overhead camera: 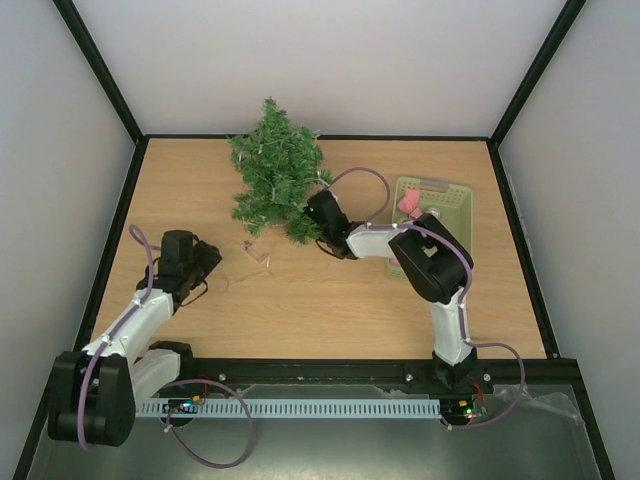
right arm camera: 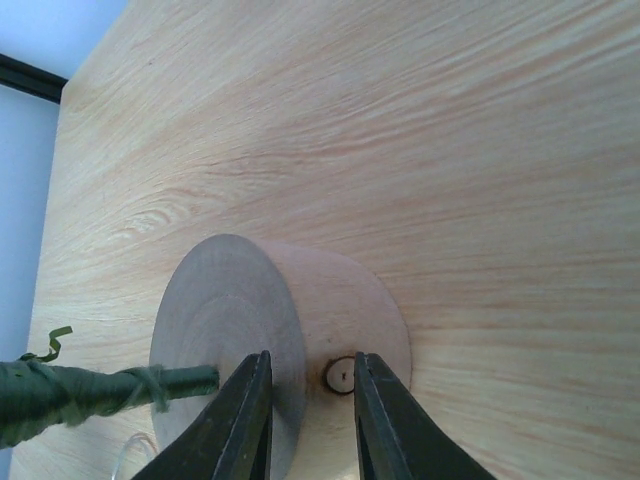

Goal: Decorate the small christmas tree
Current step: Wrap the decoration item around the Christmas tree.

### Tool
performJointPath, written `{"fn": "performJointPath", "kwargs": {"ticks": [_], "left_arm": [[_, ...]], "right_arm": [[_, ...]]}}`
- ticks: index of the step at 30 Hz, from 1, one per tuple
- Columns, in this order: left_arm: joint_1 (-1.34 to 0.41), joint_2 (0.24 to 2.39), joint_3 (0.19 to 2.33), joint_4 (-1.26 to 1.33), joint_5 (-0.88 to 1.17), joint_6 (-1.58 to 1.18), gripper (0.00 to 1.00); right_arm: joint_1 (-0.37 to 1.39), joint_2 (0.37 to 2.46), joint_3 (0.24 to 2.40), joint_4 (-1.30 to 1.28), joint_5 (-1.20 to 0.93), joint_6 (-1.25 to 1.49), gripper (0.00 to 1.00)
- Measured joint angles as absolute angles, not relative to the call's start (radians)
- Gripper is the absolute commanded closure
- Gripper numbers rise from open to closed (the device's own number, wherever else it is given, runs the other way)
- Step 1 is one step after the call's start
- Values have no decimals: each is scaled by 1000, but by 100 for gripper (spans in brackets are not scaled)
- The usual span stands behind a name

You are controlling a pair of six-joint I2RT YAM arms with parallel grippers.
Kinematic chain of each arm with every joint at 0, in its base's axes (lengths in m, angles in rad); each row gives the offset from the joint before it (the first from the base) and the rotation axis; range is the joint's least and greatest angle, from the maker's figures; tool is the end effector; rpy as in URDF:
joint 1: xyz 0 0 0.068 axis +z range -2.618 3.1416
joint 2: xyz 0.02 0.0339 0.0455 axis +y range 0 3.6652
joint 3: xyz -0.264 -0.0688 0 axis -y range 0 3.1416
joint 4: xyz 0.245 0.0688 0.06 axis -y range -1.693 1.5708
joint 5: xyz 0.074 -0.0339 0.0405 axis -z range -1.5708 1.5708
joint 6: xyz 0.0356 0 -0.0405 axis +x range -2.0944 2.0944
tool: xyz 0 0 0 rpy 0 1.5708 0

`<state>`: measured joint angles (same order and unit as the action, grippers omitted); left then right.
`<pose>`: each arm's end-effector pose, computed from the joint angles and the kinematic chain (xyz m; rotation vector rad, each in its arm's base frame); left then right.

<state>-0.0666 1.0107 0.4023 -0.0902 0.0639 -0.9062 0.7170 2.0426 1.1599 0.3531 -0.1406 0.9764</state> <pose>0.1984 -0.0155 0.1759 -0.9202 2.1471 -0.5748 0.3255 0.2904 0.1423 0.2069 2.3094 1.1031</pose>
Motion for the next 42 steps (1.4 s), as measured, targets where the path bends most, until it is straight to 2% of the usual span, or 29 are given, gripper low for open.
{"fn": "performJointPath", "kwargs": {"ticks": [4,10,17,22,26,31,42], "left_arm": [[-126,1011,402,-69,62,-862,52],[-258,926,311,115,101,-806,54],[-327,914,263,208,101,-763,52],[-355,967,303,84,6,-851,45],[-355,1044,398,-78,-115,-941,44],[-354,1083,449,-180,-221,-995,44],[-325,1237,536,-246,-267,-989,52]], "right_arm": [[697,2059,1185,351,-172,931,78],[675,2067,1201,345,-212,888,78],[658,2042,1168,344,-230,874,72],[657,1985,1110,345,-231,875,72],[657,1941,1071,349,-230,876,72],[657,1895,1021,350,-229,876,72],[657,1814,920,370,-224,874,72]]}}
